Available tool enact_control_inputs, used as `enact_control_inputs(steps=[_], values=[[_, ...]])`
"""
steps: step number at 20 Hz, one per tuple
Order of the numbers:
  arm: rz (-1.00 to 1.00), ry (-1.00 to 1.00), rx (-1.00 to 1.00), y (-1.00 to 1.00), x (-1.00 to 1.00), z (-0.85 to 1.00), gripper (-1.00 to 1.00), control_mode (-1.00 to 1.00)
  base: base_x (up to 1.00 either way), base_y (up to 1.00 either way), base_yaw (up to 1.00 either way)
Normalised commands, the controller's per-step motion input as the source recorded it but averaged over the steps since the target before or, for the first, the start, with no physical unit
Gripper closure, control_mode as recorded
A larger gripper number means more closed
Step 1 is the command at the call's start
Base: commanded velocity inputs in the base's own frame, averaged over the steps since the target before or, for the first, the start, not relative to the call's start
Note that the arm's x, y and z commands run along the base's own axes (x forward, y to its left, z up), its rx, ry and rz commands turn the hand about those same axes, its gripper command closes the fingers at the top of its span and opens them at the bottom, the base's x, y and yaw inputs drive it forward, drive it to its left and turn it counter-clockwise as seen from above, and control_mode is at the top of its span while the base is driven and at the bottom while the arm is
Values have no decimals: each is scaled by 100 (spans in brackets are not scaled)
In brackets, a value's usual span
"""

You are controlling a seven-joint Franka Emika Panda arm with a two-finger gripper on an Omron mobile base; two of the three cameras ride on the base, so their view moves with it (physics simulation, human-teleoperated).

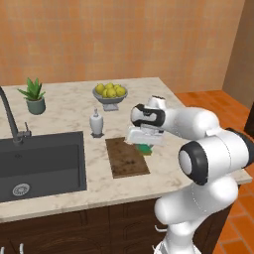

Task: Pick up the sponge from the counter and clean the cutting board by briefly scrubbing or pressing down on the cutting board. Once finished, release the sponge.

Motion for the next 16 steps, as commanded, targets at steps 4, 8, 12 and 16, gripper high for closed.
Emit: enact_control_inputs(steps=[4, 8, 12, 16], values=[[-15, 0, -6, 99, 15, 1, 100, -100, 0, 0, 0], [-2, 0, -7, 67, 48, 0, 100, -100, 0, 0, 0], [-1, 0, -2, 16, 63, 0, 100, -100, 0, 0, 0], [0, 1, -6, 2, 38, -18, 100, -100, 0, 0, 0]])
